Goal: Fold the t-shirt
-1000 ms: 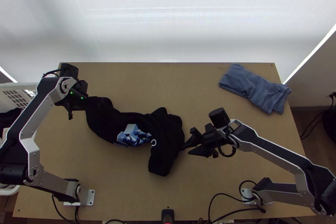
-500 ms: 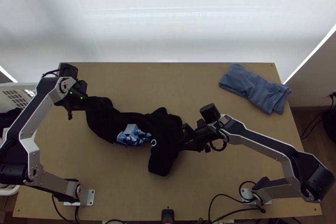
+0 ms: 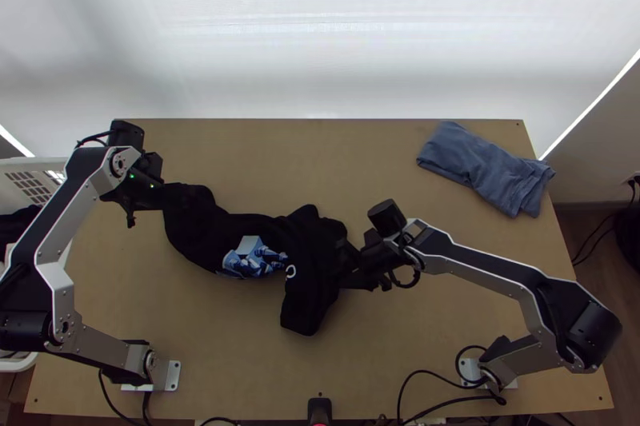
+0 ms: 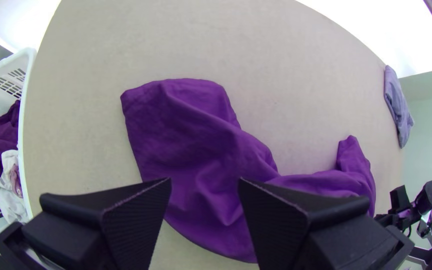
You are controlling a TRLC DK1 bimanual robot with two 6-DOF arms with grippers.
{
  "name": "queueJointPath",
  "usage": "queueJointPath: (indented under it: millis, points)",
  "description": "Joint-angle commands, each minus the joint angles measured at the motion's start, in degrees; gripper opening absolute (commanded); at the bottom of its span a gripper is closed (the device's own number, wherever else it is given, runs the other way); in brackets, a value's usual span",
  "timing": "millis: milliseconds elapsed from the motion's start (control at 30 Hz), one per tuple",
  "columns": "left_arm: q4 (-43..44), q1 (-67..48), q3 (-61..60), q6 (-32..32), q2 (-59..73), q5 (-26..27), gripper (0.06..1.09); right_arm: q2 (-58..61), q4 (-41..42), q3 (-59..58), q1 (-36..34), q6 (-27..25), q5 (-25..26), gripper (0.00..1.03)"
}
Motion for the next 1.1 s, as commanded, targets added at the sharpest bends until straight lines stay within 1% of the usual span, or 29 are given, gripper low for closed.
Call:
queueJointPath:
  millis: [0,33,67,133,400,600,867,933,1067]
  points:
    - [-0.2,0.8,-0.5,0.6,-0.6,-0.3,0.74,1.8,1.1,2.0,0.7,0.8,0.6,0.46]
    - [-0.2,0.9,-0.6,0.7,-0.6,-0.3,0.74,1.8,1.1,2.2,0.7,0.8,0.9,0.44]
    - [-0.2,1.0,-0.6,0.8,-0.6,-0.3,0.74,1.6,1.1,2.4,0.6,0.8,1.6,0.35]
    - [-0.1,1.2,-0.7,1.1,-0.6,-0.3,0.74,0.7,1.5,2.4,0.3,0.7,6.5,0.02]
    - [0.3,3.3,2.1,1.6,2.4,-0.2,0.74,-7.6,1.3,1.5,0.2,-0.2,7.9,0.03]
    - [0.0,3.6,9.1,1.0,8.6,0.6,0.74,-13.0,-1.7,2.6,0.5,-2.5,10.8,0.03]
    - [-0.3,2.0,19.9,1.4,20.9,0.8,0.74,-13.5,-3.1,1.4,2.6,-5.9,16.3,0.03]
    - [-1.8,1.7,21.9,2.2,23.0,0.8,0.74,-13.3,-3.3,1.4,3.6,-6.1,17.9,0.03]
    - [-9.7,1.5,25.3,5.2,26.4,0.7,0.74,-12.8,-4.5,2.4,4.7,-6.1,19.2,0.03]
